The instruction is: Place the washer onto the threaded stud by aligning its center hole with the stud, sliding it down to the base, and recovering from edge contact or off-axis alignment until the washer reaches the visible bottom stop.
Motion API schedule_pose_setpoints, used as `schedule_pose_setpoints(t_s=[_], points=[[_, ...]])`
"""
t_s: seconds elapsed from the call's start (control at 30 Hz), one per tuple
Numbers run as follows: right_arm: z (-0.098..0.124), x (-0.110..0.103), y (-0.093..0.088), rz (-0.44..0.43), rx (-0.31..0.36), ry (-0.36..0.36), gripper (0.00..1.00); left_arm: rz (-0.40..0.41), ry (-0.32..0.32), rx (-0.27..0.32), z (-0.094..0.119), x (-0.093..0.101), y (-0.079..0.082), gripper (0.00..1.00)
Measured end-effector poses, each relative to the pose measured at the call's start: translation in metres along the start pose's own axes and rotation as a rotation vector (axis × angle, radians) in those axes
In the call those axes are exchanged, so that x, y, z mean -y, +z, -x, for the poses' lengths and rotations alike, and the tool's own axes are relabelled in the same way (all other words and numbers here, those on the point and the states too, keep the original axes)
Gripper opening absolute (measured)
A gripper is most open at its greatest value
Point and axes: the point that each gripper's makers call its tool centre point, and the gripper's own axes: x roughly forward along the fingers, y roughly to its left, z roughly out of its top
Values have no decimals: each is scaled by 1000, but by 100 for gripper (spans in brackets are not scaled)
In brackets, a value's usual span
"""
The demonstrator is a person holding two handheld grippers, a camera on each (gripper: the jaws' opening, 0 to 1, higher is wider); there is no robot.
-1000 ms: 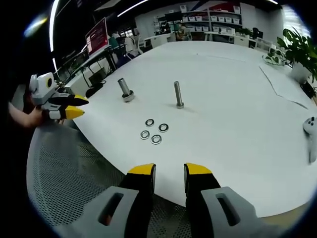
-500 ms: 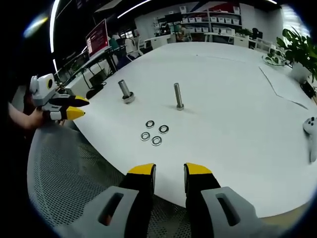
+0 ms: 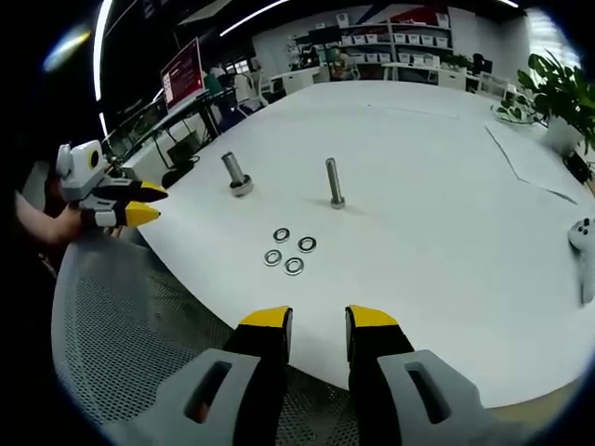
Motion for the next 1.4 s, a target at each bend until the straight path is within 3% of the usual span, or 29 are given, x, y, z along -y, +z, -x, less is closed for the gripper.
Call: schedule_pose_setpoints(t_s=[1.4], points=[[0,0,3,-22,5,-1,28,8,8,4,2,-4,2,25]])
